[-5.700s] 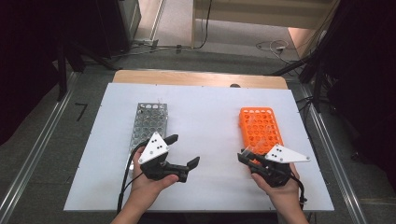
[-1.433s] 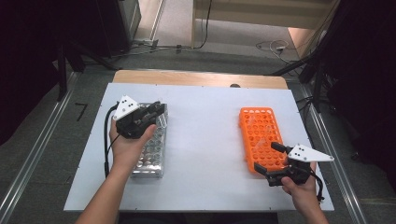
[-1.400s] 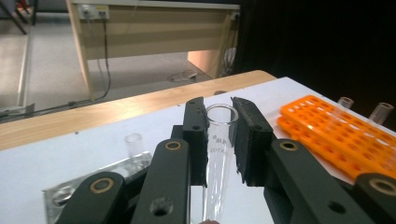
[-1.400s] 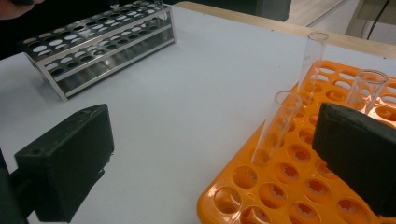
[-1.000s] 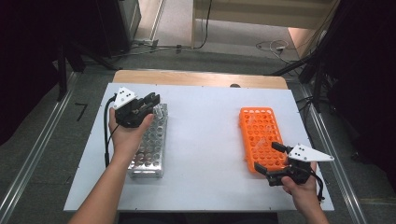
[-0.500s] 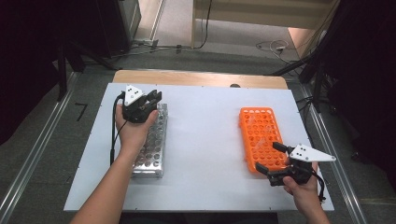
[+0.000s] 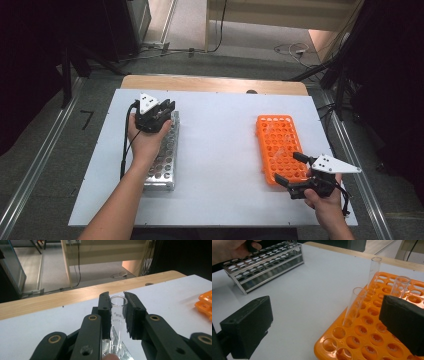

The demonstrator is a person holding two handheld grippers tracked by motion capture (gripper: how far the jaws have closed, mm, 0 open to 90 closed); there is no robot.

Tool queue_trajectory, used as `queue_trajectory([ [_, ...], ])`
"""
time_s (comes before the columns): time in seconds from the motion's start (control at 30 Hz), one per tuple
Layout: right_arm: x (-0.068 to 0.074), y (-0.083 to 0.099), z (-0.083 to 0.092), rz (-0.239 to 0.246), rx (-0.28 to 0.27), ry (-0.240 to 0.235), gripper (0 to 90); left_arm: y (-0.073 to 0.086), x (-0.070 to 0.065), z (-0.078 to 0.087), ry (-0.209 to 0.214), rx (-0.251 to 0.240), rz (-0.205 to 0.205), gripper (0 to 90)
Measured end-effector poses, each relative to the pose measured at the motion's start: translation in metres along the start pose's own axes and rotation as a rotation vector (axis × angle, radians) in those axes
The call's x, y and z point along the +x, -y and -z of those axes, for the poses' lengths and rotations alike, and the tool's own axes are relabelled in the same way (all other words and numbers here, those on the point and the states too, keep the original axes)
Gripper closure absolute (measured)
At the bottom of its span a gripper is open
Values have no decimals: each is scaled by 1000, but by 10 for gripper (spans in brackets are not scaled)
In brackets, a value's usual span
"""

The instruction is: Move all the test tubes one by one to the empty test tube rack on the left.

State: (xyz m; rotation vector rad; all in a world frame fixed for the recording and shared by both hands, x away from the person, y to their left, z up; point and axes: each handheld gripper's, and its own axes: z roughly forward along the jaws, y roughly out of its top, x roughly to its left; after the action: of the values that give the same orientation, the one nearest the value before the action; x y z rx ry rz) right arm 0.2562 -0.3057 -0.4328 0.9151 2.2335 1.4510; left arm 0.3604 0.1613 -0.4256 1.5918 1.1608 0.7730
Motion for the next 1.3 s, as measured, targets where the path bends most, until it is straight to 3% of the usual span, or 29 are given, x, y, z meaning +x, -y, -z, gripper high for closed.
queue_trajectory([
  [0.67, -1, 0, 0, -5, 2, 5, 0, 4, 0, -3, 9, 140, 0, 751],
  [0.97, -1, 1, -1, -6, 8, 10, 0, 4, 0, -4, 22, 166, 3, 711],
  [1.17, -3, 1, 0, -11, 0, 11, 0, 2, 2, 1, 39, 134, 14, 656],
  [1.3, -6, 1, 2, -16, -6, 18, 0, -2, 2, 11, 59, 107, 46, 609],
])
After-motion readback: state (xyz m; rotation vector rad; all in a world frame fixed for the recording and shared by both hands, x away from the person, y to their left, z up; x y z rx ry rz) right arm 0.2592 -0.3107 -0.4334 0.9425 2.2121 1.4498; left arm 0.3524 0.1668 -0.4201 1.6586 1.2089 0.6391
